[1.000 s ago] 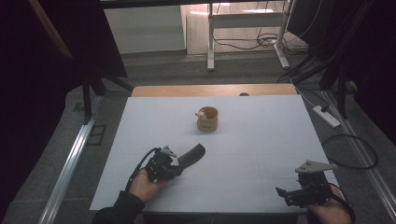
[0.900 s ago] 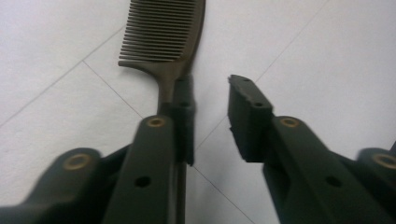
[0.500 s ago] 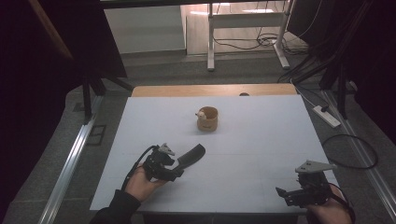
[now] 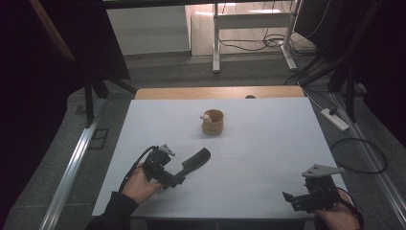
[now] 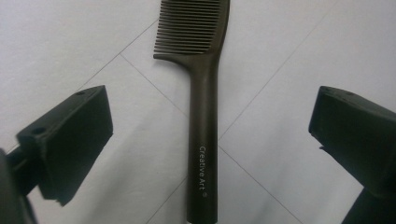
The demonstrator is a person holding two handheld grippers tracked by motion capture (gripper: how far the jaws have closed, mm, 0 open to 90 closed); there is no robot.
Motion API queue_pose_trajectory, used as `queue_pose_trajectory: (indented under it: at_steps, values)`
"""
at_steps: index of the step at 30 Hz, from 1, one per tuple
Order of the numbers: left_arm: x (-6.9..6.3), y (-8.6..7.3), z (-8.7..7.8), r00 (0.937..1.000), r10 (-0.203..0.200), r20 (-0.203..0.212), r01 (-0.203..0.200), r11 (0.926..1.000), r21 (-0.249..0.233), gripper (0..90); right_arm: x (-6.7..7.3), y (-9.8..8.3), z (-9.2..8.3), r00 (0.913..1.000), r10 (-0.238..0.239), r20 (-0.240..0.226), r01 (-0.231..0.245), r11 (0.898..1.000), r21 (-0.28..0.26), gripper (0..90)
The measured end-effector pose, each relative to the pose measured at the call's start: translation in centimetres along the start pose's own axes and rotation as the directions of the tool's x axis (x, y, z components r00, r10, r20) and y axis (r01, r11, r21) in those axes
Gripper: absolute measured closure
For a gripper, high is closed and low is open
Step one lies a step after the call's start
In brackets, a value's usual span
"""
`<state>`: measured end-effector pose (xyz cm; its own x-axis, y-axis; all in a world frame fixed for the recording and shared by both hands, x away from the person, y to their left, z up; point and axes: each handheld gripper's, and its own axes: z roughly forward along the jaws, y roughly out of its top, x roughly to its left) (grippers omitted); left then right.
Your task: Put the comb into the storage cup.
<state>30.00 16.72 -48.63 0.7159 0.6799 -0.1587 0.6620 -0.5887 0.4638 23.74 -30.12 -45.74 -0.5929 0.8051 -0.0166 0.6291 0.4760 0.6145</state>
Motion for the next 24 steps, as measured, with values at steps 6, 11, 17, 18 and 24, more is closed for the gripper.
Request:
queue_pose_trajectory:
  at_steps: [6,11,17,18,24]
  values:
    - [0.1,0.3,0.2,0.9987,0.022,-0.046,-0.021,0.9992,0.036,0.0,0.0,0.1,0.1,1.0,-0.002,-0.003,0.002,1.0,0.002,1.2]
    - [-0.1,0.3,0.8,0.9972,0.041,-0.063,-0.037,0.9975,0.06,0.0,-0.1,0.1,0.1,1.0,-0.001,-0.005,0.001,1.0,0.003,1.2]
    - [-0.3,0.3,1.8,0.996,0.056,-0.07,-0.049,0.9946,0.091,0.0,0.0,0.1,0.1,1.0,-0.001,-0.004,0.001,1.0,0.003,1.2]
    - [-0.4,0.3,2.1,0.9957,0.061,-0.069,-0.054,0.994,0.095,0.0,0.0,0.1,0.1,1.0,-0.001,-0.004,0.001,1.0,0.003,1.2]
    - [-0.9,0.3,3.3,0.994,0.087,-0.066,-0.078,0.988,0.133,0.0,0.0,0.1,0.1,1.0,0.0,-0.002,0.0,1.0,0.0,1.3]
